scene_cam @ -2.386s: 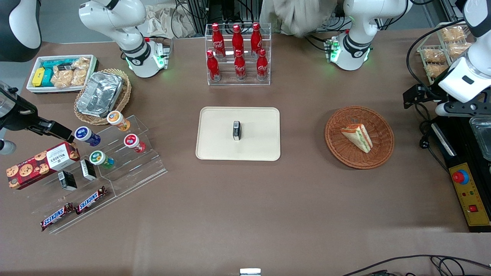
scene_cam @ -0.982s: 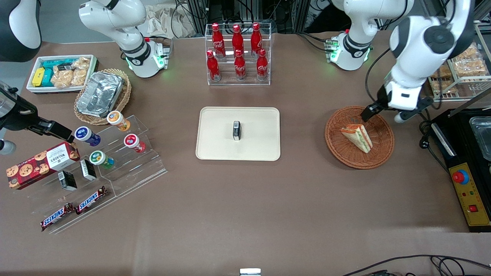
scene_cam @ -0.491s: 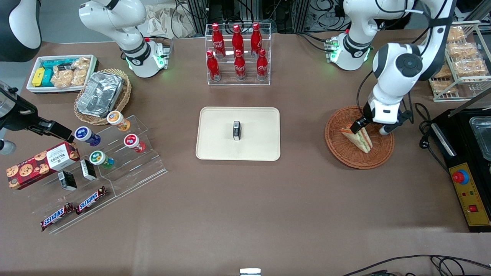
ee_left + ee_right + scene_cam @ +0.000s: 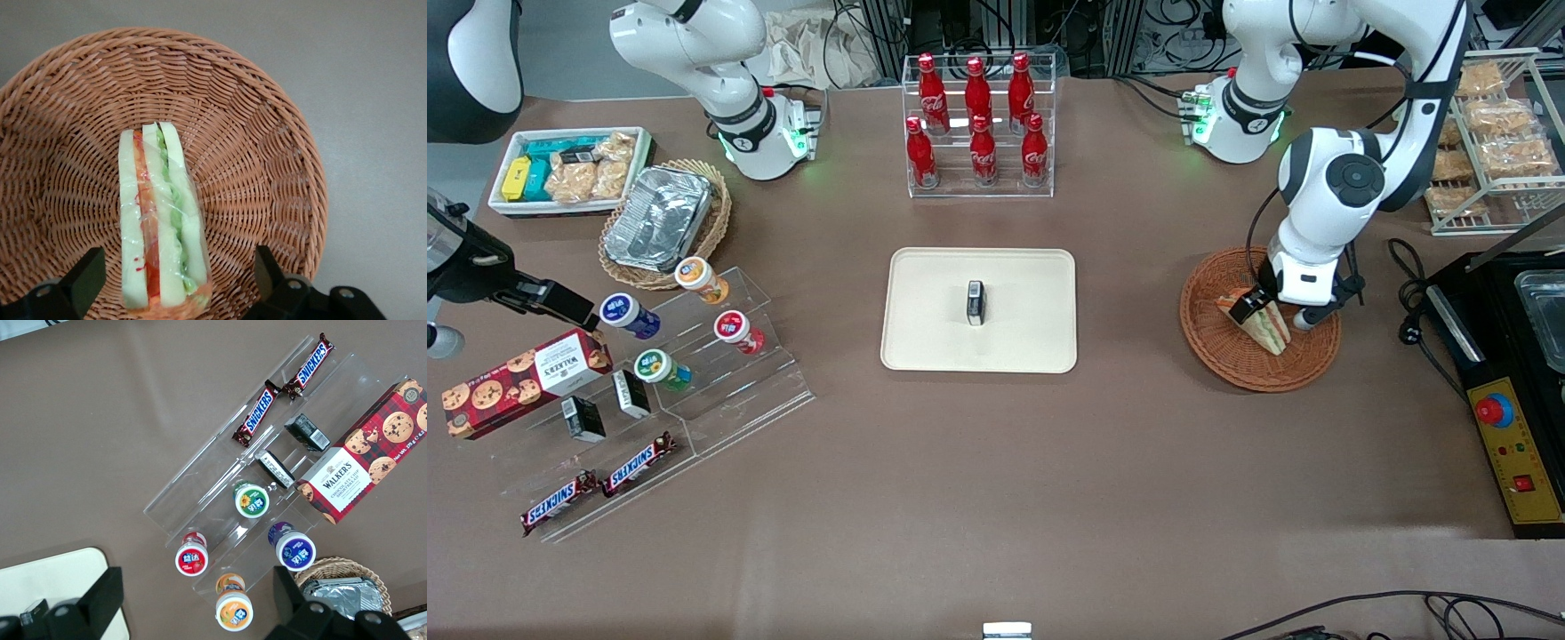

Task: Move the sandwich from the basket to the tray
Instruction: 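Lower the left gripper onto the sandwich and close on it, then lift the sandwich out of the basket with the left gripper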

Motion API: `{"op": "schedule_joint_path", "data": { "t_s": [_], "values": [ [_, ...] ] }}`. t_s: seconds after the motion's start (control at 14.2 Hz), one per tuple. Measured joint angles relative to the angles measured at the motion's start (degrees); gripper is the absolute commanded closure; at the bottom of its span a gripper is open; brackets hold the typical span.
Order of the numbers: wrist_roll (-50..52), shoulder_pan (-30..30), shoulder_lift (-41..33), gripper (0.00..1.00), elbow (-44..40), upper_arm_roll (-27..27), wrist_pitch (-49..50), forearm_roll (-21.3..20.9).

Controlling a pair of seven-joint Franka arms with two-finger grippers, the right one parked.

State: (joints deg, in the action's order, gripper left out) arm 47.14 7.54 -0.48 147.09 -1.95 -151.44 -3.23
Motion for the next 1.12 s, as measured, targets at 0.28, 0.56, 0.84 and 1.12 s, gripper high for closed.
{"op": "schedule_joint_path", "data": {
  "t_s": [0.28, 0.56, 0.84, 1.12],
  "values": [
    [0.0, -0.3, 0.2, 0.63, -0.1, 0.4, -0.4, -0.2],
    [1.9, -0.3, 0.2, 1.00, -0.2, 0.5, -0.5, -0.4],
    [2.4, -0.3, -0.3, 1.00, -0.6, 0.5, 0.0, -0.4],
    [-0.7, -0.3, -4.5, 1.00, -9.1, 0.5, 19.0, -1.6]
  ]
}}
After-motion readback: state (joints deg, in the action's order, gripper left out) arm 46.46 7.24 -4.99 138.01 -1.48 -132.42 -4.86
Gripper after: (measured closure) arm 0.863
